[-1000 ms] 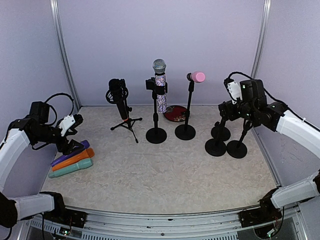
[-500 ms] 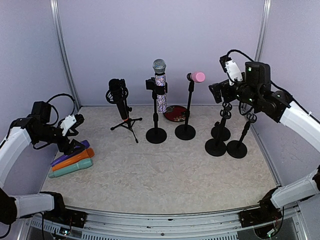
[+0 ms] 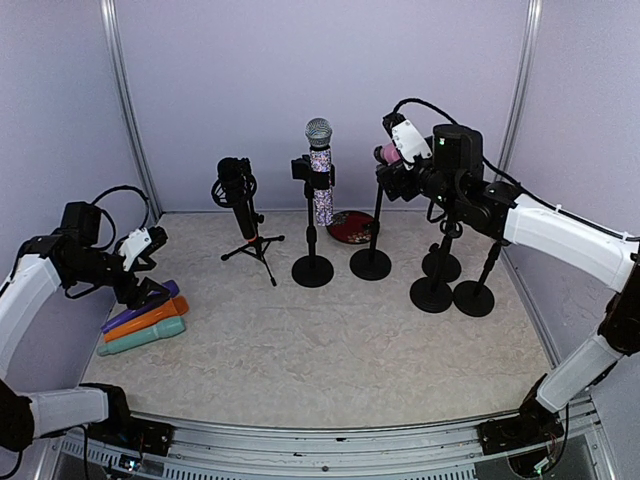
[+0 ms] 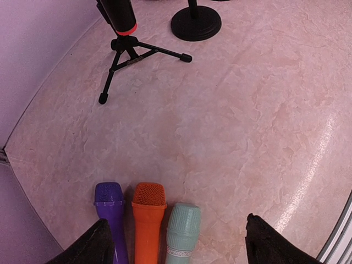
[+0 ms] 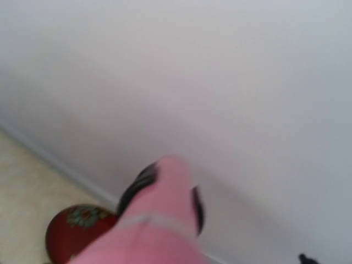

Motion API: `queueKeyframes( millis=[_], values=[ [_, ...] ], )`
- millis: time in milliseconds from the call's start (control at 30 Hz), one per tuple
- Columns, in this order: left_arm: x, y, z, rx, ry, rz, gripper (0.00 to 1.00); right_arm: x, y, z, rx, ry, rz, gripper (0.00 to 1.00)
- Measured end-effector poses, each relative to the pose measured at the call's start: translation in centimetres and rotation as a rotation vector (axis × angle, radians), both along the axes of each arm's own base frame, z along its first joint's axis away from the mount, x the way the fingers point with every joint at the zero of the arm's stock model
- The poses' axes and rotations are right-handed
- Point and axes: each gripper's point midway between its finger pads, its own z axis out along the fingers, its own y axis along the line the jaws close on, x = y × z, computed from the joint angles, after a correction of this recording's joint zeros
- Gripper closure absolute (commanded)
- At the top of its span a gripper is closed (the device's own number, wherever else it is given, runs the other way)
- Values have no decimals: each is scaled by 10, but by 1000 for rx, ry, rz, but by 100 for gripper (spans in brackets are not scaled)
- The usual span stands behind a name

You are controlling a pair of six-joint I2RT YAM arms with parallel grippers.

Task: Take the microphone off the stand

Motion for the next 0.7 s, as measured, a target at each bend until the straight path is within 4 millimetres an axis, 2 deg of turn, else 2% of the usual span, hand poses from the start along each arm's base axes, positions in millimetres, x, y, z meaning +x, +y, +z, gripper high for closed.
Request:
queueKeyframes(
  millis=[200,333,567,700],
  values=[
    [1,0,8,-1,-13,-1,19,11,-4,11,11,-77,-78,41],
    [0,0,7,-1,-7,-1,19,10,-4,20,29,-109,-90,64],
    [-2,-4,7,-8,1,-14,19,-1,4,18,35,-106,-61,100],
    [-4,-9,7,-23,7,-23,17,-15,10,21,27,-96,-36,100]
  ],
)
